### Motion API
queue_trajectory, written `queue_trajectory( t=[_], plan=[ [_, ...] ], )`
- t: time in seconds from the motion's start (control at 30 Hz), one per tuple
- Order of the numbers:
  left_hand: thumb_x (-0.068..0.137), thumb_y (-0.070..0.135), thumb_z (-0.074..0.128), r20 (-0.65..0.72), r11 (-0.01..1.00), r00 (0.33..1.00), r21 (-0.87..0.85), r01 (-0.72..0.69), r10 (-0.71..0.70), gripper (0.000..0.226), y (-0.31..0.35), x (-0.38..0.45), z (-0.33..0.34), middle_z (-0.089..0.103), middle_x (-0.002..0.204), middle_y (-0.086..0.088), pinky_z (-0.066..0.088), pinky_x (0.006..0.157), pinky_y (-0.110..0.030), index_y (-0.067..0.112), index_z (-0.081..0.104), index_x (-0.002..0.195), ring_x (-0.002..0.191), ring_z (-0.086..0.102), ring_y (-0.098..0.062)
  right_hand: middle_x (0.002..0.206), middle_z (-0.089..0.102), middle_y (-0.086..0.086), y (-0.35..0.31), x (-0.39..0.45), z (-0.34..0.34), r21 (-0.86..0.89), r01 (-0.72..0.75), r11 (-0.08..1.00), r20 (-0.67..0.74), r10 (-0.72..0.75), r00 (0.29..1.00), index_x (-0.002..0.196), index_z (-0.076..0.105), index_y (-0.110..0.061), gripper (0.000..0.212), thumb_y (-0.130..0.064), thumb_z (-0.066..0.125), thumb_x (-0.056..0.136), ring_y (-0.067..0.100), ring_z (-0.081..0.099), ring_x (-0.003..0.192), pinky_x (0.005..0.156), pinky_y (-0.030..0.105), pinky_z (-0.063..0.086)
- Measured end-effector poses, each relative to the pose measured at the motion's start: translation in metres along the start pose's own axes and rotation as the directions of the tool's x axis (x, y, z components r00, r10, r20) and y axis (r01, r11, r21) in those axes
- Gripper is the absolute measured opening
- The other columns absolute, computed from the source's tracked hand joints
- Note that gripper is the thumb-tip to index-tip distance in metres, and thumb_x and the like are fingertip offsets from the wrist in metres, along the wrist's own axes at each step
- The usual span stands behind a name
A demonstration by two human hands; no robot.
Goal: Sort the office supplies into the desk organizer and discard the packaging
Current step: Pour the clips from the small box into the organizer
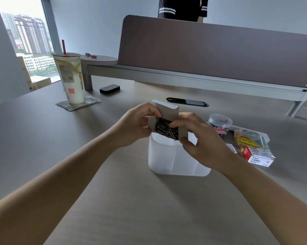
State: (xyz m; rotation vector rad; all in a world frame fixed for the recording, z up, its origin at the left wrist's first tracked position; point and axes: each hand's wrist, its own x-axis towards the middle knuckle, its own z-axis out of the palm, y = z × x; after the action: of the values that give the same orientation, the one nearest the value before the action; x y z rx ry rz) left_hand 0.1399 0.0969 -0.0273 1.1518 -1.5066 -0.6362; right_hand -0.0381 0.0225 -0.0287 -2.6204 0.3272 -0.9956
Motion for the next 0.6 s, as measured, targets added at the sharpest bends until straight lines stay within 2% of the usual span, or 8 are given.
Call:
queue_trajectory(
  t=[0.2,0.33,0.43,0.6],
  plan=[
    [0.059,-0.009,0.053,-0.011,1.000,1.000,0.018,-0.012,0.012,0.035,-0.0030,0.0021,-0.0008,0.055,0.090,0.004,0.048,0.069,-0.014,0.018,0.052,0.082,0.077,0.058,0.004,0.110,0.046,-0.007,0.0003,0.0010,0.0011,-0.008,0.005,1.000,-0.017,-0.005,1.000,0.101,0.051,-0.024,0.044,0.002,0.050,0.066,0.007,0.045,0.106,0.089,0.011,0.036],
    [0.061,-0.012,0.053,-0.032,0.998,0.999,0.047,-0.042,0.044,0.037,-0.0061,0.0035,-0.0011,0.055,0.091,0.004,0.048,0.071,-0.016,0.019,0.052,0.081,0.081,0.058,0.005,0.112,0.053,-0.001,-0.0007,0.0016,0.0031,-0.056,0.021,0.998,-0.021,-0.023,1.000,0.100,0.046,-0.029,0.045,0.002,0.049,0.066,0.008,0.044,0.106,0.086,0.014,0.039],
    [0.065,-0.023,0.050,-0.035,0.996,0.998,0.073,-0.058,0.061,0.045,-0.0084,0.0043,-0.0021,0.054,0.091,0.004,0.048,0.069,-0.015,0.019,0.051,0.082,0.080,0.058,0.004,0.109,0.046,-0.008,-0.0002,0.0020,0.0032,-0.049,0.020,0.999,-0.022,-0.021,1.000,0.099,0.046,-0.029,0.046,0.002,0.048,0.066,0.009,0.045,0.104,0.086,0.018,0.036],
    [0.061,-0.008,0.051,-0.043,0.994,0.996,0.079,-0.069,0.073,0.034,-0.0075,0.0035,-0.0024,0.055,0.091,0.004,0.048,0.070,-0.013,0.019,0.051,0.082,0.081,0.058,0.002,0.112,0.054,-0.001,0.0008,0.0027,0.0058,-0.064,0.037,0.997,-0.036,-0.040,0.999,0.099,0.048,-0.027,0.045,0.004,0.048,0.066,0.010,0.047,0.103,0.085,0.018,0.037]
  ],
)
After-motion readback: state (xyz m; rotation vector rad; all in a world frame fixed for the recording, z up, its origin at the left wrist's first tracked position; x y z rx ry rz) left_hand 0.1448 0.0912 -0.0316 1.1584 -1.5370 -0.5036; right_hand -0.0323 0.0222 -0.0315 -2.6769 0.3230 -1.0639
